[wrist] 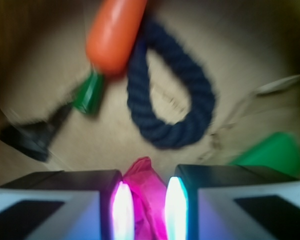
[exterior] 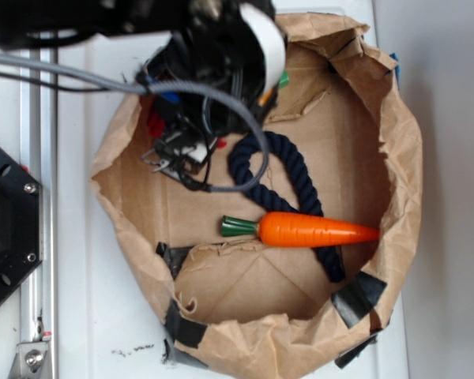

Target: Grab the red paper.

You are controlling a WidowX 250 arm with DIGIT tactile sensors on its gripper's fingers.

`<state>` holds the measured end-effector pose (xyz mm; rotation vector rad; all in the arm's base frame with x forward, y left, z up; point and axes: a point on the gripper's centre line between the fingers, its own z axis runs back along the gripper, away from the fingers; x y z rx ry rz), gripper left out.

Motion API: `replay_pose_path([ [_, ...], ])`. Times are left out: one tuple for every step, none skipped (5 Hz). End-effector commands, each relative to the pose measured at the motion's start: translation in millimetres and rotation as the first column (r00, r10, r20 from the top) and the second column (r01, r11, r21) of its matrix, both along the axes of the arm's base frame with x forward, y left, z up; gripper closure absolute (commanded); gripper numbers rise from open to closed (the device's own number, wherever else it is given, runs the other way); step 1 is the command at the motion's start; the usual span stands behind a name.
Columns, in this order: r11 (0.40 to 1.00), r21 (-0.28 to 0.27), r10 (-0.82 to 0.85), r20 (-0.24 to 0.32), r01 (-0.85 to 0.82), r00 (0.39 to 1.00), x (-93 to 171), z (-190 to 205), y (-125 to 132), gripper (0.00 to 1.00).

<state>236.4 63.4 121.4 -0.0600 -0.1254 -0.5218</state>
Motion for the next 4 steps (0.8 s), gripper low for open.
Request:
replay_pose_path([
  [0.956, 0.008, 0.293, 0.049, -0.294, 0.955, 17.9, 82.7, 2.8, 1.0],
  [0.933, -0.012, 0.359, 0.065, -0.359, 0.931, 17.4, 93.1, -0.1, 1.0],
  [0.915, -0.051, 0.404, 0.078, -0.401, 0.911, 18.0, 94.2, -2.1, 1.0],
  [0.93, -0.05, 0.367, 0.053, -0.365, 0.929, 20.6, 95.0, 0.0, 1.0],
])
